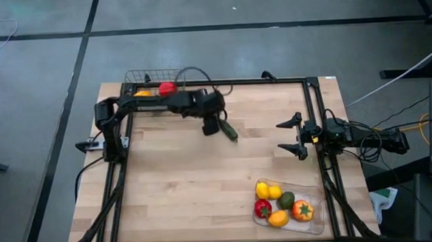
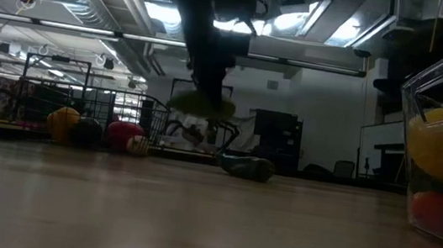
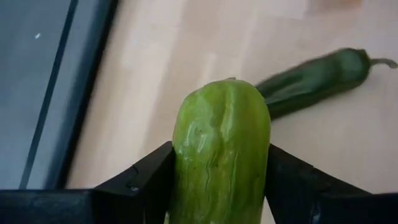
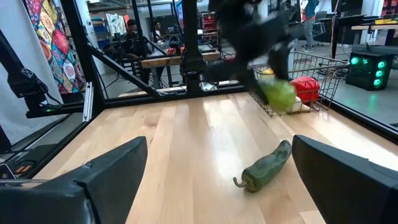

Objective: Sort produce into baskets
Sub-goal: Put the chayote into the mesh basket

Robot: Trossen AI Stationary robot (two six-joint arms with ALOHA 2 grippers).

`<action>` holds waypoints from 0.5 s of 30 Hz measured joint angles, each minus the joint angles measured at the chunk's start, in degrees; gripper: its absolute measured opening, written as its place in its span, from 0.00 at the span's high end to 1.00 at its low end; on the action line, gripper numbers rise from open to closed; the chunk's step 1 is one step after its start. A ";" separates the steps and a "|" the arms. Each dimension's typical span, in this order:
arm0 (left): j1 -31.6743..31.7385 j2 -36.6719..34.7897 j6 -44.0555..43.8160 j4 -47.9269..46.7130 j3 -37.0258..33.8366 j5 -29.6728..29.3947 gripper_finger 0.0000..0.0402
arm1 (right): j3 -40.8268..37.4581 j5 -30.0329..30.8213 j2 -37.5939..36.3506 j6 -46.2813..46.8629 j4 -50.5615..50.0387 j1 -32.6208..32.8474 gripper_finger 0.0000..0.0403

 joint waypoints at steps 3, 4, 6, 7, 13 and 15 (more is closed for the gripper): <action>2.17 -1.43 -0.59 -6.69 4.57 -0.10 0.48 | -0.01 0.00 0.00 0.02 0.01 0.01 0.01; 2.99 -2.31 -0.78 -8.49 5.55 -0.11 0.48 | -0.01 0.00 -0.02 0.01 0.02 -0.02 0.01; 4.72 -4.56 -1.53 -11.22 6.61 -0.15 0.48 | 0.00 0.00 0.00 0.00 0.02 0.00 0.01; 5.64 -6.05 -2.14 -12.38 6.66 -0.16 0.48 | 0.01 0.00 -0.02 0.02 0.02 -0.02 0.01; 12.04 -15.07 -9.04 -17.76 4.18 -0.26 0.48 | -0.02 0.00 -0.02 0.01 0.02 -0.02 0.01; 14.50 -17.27 -11.94 -18.05 2.35 -0.35 0.48 | -0.02 0.00 -0.01 0.02 0.04 0.00 0.01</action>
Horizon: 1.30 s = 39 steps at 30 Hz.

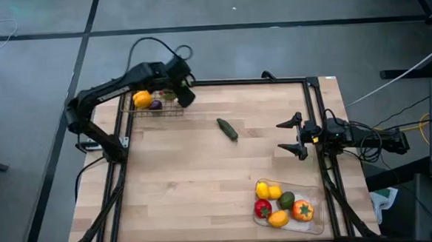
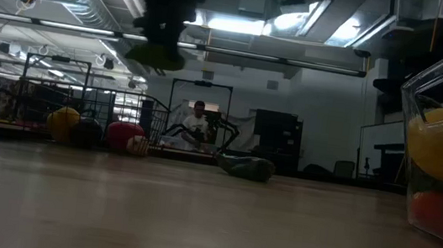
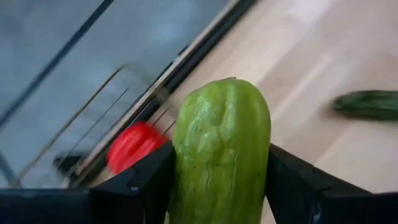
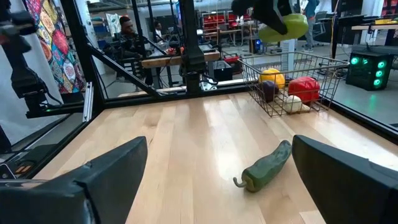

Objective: Sort produce into baskets
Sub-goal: Put the chayote into the mesh basket

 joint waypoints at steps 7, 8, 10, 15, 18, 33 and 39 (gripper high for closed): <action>8.29 -2.85 -9.88 4.79 -9.98 0.31 0.48 | 0.02 0.00 -0.01 0.00 0.00 -0.01 0.01; 9.19 -2.84 -10.43 6.84 -11.66 1.17 0.48 | 0.00 0.00 -0.01 0.00 0.00 0.00 0.01; 10.70 -2.81 -11.42 12.34 -15.39 3.37 0.48 | 0.00 0.00 -0.01 -0.02 0.00 0.00 0.01; 13.37 -2.62 -17.96 24.27 -23.71 5.77 0.48 | 0.02 0.00 0.00 -0.01 -0.02 -0.01 0.01; 14.07 -2.62 -21.61 26.23 -26.68 5.76 0.48 | 0.01 0.00 -0.01 -0.01 -0.02 -0.01 0.01; 14.73 -2.62 -23.60 28.97 -32.91 5.87 0.48 | 0.01 0.00 -0.01 0.00 -0.02 -0.01 0.01; 14.83 -2.62 -21.67 29.13 -32.92 6.39 0.48 | 0.01 0.00 -0.01 -0.01 -0.01 -0.01 0.01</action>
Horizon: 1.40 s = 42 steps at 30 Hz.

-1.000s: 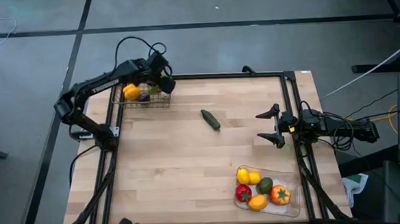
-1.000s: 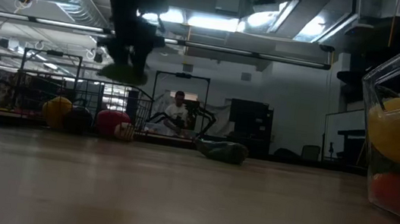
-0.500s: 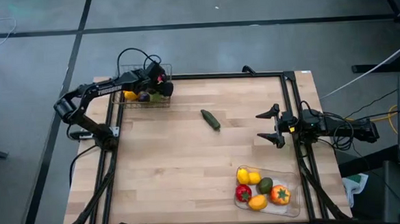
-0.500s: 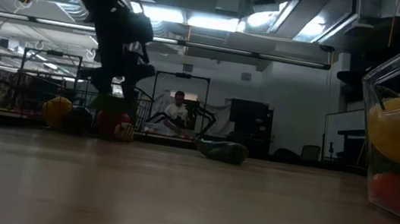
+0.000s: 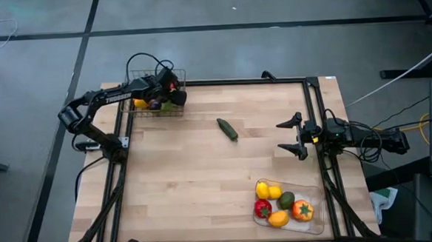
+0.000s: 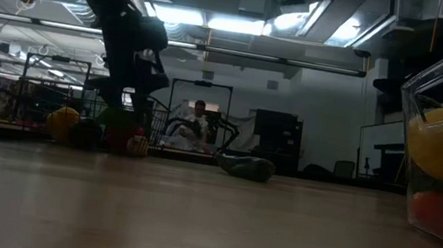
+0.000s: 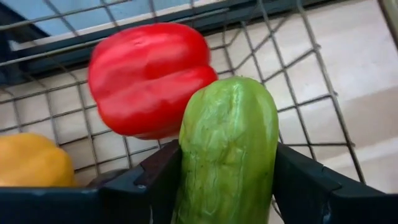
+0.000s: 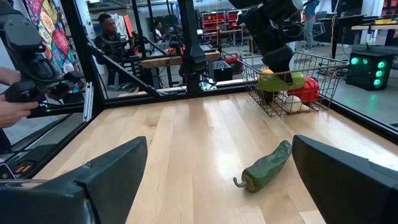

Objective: Sort produce into baskets
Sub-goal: Put the chayote into the mesh basket, then put the green pepper into the mesh basket

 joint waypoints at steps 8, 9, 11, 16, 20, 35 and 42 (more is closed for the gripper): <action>0.03 0.00 1.92 -0.08 0.00 1.72 0.43 | 0.01 0.00 0.00 0.01 0.01 0.00 0.01; 0.13 0.00 2.60 -0.10 -0.02 1.72 0.40 | 0.01 0.00 0.00 -0.01 0.01 0.00 0.01; 0.38 0.00 3.62 -0.20 -0.01 1.93 0.33 | -0.01 0.00 0.00 0.01 0.00 0.00 0.01; 0.38 0.00 5.77 0.01 -0.02 2.40 0.18 | 0.00 0.00 0.00 0.01 -0.01 0.02 0.01; 0.37 -1.20 9.33 3.76 -0.02 5.54 0.11 | 0.01 0.00 0.02 0.00 -0.01 0.01 0.01; -4.30 -14.42 16.38 24.08 -0.02 13.02 0.08 | 0.01 -0.02 0.02 0.01 -0.01 0.02 0.01; -11.20 -14.27 9.51 32.33 -0.02 12.92 0.08 | -0.01 -0.02 0.02 -0.01 0.01 0.02 0.01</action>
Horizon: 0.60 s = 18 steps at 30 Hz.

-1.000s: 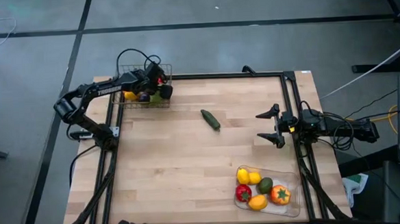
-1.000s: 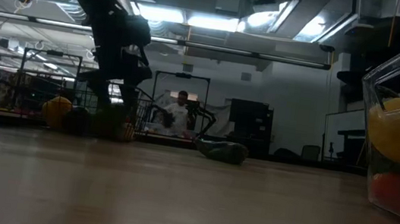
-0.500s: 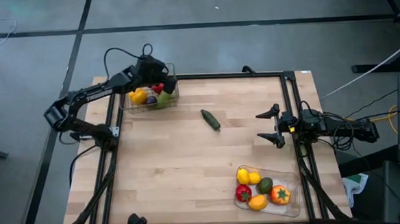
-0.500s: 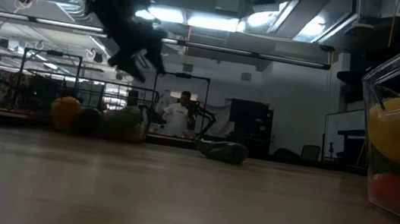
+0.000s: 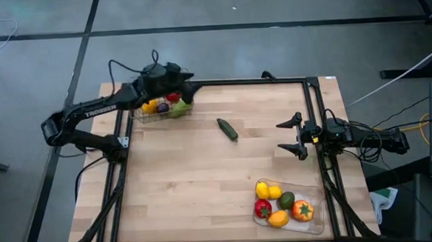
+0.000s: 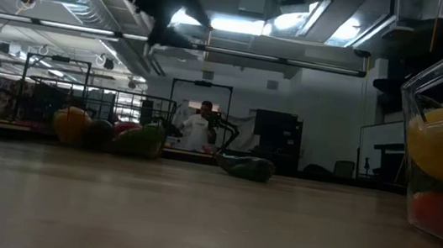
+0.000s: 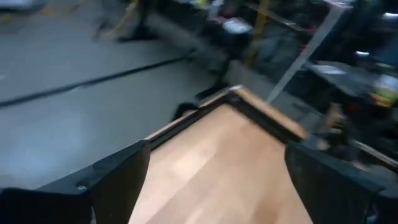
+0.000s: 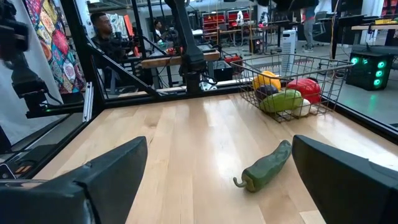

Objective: Sort produce into baskets
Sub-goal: Put the green pepper into the mesh basket

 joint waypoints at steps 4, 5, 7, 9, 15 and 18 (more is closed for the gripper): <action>-5.87 3.09 4.67 9.06 0.00 0.01 0.08 | 0.02 0.00 -0.02 0.02 0.00 -0.02 0.01; -7.42 4.10 6.38 11.44 0.00 -0.03 0.08 | 0.02 0.02 -0.02 0.02 0.00 -0.01 0.01; -10.36 6.38 10.09 16.22 0.00 -0.09 0.08 | 0.02 0.00 0.00 0.02 -0.01 -0.01 0.01; -13.13 9.09 13.39 20.73 0.00 -0.69 0.08 | 0.01 0.02 -0.02 0.02 -0.01 -0.02 0.01; -18.80 18.25 22.57 23.24 3.84 -1.54 0.08 | 0.01 0.01 -0.02 0.01 -0.01 0.00 0.01; -20.51 22.87 29.08 18.74 7.50 -1.65 0.08 | 0.02 0.00 -0.02 0.02 0.00 0.00 0.01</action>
